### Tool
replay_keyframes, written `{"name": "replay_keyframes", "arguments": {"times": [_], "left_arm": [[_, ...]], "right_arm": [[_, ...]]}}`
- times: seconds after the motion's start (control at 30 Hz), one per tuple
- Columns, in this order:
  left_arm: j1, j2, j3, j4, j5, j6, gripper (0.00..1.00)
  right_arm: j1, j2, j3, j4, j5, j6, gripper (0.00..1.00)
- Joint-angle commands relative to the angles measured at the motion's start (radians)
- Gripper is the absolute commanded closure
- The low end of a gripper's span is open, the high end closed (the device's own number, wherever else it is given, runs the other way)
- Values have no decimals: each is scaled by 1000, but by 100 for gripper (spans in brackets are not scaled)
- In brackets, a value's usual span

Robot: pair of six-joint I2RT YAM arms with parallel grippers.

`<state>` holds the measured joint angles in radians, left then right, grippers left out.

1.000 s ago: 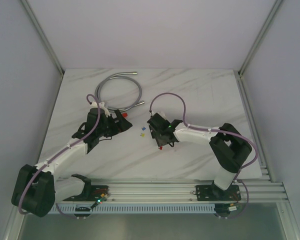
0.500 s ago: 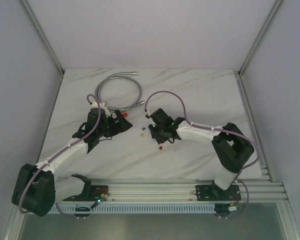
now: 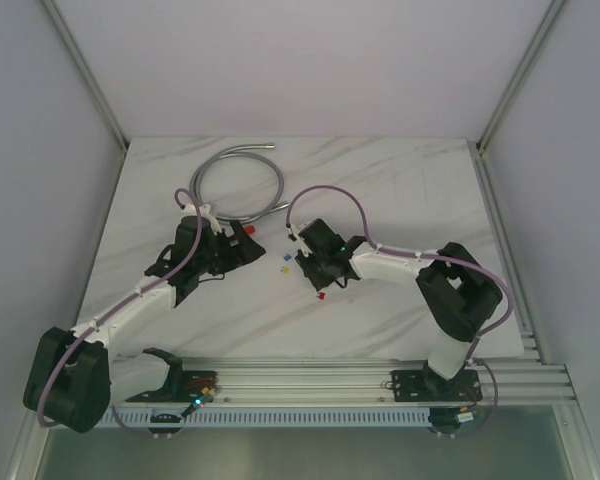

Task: Snap on the fuse box
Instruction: Pick up the fuse from the center of the board.

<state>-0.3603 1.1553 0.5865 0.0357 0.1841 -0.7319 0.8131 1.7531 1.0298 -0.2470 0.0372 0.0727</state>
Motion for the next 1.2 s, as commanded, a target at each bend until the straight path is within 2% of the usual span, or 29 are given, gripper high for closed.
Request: {"name": "replay_keyframes", "arguments": {"times": [0.0,0.2,0.53,0.8,1.17], "left_arm": [[-3,-3,18,-11,15,-1,0],[-5,0,18,-10,14,-4,0],[-9,-3,19,-10,13,-5,0],[-12,2,21,-10,15,-5,0],[-13,11,28,-10,16,-4,0]], "right_arm": [[-3,-33,-37,-32,-25,1,58],[-3,-96,-91,-51,-32,29,58],[-2,-92,-99,4,27,87,61],[0,-58,-79,14,30,40,59],[8,-52,-101,8,26,-21,63]]}}
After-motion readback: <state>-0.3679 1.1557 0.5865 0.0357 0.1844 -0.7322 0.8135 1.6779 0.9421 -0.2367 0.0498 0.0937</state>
